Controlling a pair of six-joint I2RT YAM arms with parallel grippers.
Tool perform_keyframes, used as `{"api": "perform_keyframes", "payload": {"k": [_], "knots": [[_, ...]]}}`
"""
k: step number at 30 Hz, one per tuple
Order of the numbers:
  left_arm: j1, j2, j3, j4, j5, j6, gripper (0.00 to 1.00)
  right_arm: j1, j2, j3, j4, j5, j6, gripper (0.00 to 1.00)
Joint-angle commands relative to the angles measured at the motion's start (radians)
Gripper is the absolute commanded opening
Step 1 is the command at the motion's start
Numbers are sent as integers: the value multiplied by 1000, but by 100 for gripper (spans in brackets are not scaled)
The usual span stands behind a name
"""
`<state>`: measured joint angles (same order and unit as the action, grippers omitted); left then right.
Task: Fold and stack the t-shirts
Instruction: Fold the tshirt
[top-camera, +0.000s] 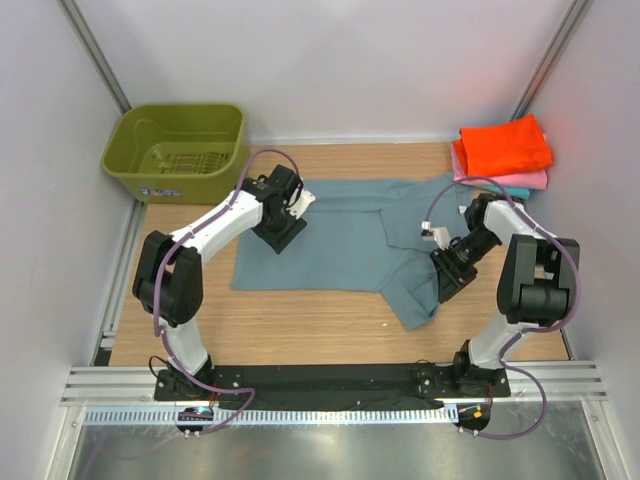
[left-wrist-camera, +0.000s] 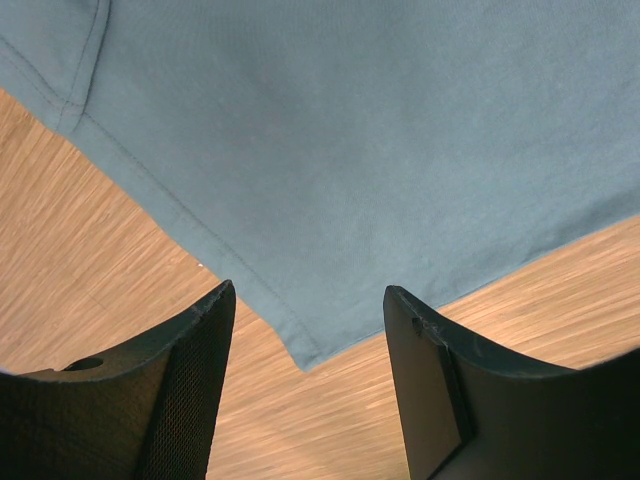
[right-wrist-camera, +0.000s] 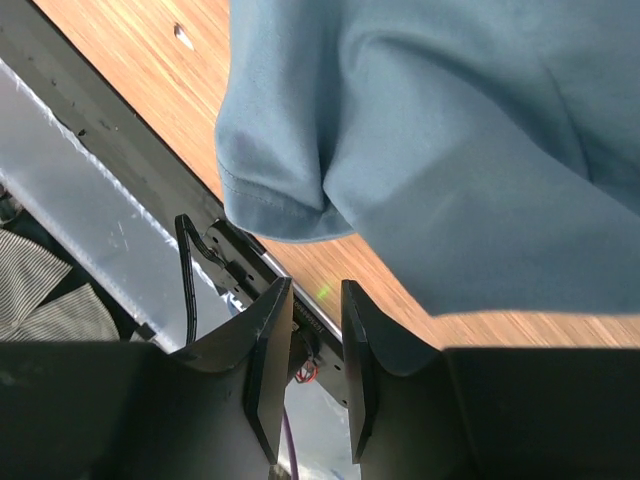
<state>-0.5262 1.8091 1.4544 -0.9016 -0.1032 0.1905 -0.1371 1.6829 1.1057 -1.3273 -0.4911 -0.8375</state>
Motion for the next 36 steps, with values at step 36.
{"api": "perform_keyframes", "payload": {"k": [36], "knots": [[-5,-25,11,38,25,-22,62,192,153,0,2,106,170,41]]}}
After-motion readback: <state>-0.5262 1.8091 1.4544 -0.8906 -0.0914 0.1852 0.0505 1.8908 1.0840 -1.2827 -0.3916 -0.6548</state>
